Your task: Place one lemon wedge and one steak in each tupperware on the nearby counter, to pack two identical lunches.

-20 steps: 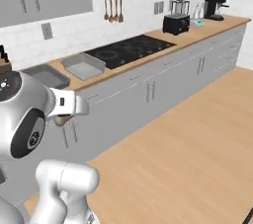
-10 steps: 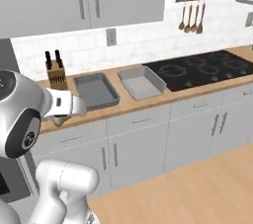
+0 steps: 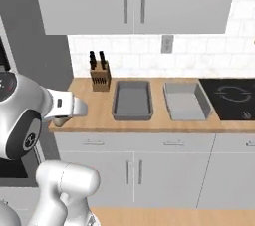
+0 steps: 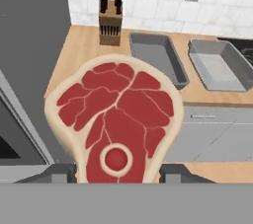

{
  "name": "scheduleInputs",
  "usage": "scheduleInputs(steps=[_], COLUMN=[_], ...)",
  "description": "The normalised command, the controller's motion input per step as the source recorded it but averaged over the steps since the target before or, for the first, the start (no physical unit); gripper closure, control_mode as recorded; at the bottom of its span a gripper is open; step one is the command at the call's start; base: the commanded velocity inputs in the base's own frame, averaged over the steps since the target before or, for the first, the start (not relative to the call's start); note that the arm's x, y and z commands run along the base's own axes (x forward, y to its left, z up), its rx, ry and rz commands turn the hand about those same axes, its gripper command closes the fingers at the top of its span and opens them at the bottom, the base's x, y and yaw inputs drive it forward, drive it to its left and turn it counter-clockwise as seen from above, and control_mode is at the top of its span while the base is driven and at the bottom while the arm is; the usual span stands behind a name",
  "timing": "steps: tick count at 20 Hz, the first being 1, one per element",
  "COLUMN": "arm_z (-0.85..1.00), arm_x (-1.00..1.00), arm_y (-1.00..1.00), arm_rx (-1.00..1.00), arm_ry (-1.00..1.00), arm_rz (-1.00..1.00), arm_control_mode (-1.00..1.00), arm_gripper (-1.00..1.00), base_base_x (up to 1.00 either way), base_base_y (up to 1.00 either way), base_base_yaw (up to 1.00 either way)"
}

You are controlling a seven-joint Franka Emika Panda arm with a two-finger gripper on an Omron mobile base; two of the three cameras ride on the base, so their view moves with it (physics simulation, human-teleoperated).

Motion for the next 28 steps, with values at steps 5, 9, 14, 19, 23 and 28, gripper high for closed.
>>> scheduleInputs(steps=[5, 9, 14, 19, 23, 28], arm_z=[0.0, 0.0, 0.0, 0.0, 0.0, 0.0], arm_x=[0.0, 0.0, 0.0, 0.0, 0.0, 0.0], arm_y=[0.0, 0.0, 0.0, 0.0, 0.0, 0.0], arm_rx=[0.0, 0.0, 0.0, 0.0, 0.0, 0.0], arm_ry=[0.0, 0.0, 0.0, 0.0, 0.0, 0.0], arm_rz=[0.0, 0.0, 0.0, 0.0, 0.0, 0.0], arm_control_mode=[1.0, 1.0, 1.0, 1.0, 1.0, 1.0], arm_gripper=[1.0, 1.0, 1.0, 1.0, 1.0, 1.0], base_base_x=[0.42, 0.26, 0.39, 0.55, 0.54, 0.21], base_base_y=[-0.78, -0.73, -0.35, -0.28, -0.39, -0.26], base_base_yaw=[0.47, 0.42, 0.36, 0.33, 0.23, 0.05])
